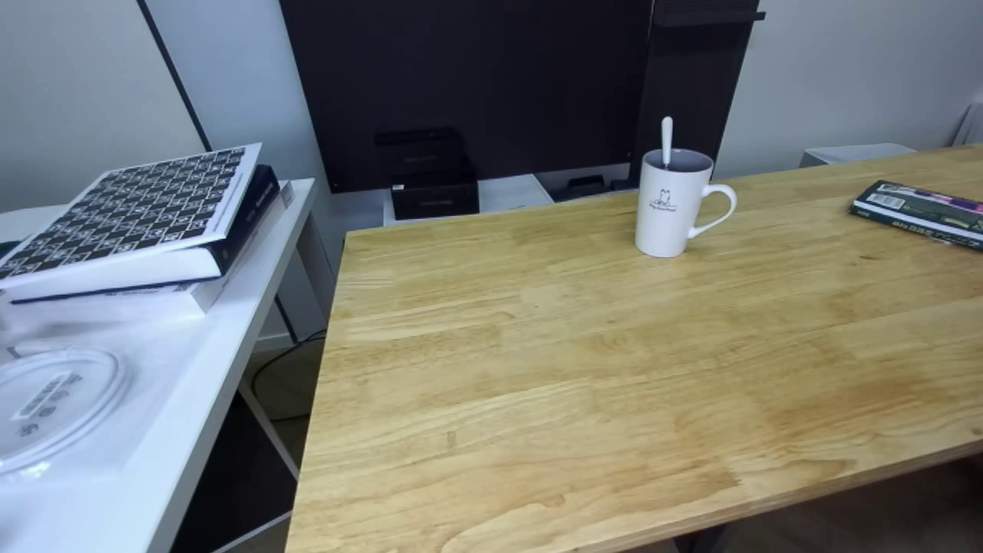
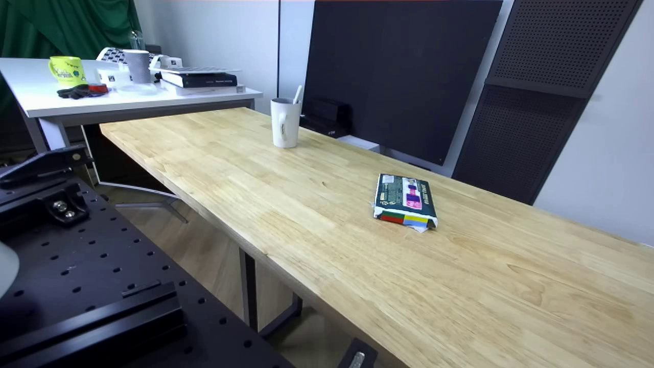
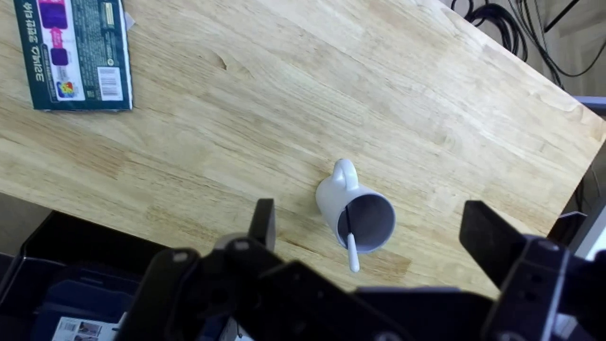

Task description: Take the spoon out of the mug and put it on the table

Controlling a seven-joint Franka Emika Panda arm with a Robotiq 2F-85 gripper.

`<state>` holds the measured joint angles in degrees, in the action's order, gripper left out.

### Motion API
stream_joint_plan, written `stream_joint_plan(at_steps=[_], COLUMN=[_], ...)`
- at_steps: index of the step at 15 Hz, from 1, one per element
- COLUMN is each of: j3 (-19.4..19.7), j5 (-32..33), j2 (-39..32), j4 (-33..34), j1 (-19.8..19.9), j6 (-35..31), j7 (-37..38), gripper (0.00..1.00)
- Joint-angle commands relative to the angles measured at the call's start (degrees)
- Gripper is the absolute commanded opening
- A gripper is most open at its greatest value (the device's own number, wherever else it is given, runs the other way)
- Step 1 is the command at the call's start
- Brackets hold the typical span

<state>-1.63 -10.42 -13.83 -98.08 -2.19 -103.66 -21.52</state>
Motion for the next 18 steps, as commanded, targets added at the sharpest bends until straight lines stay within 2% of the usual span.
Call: stream_joint_plan(at_steps=[1,10,18], j3=[-1.28,-1.31,-1.18], j5=[0.25,1.1,1.33], j2=[-0.68,-1.57,-13.34], j4=[0.83,1.68,13.85], j1=[0.78,0.61,3.26], j6=[0.11,-1.24,-0.64], j7=[0.19,1.08,-0.39], gripper=[1.0,1.0,1.0])
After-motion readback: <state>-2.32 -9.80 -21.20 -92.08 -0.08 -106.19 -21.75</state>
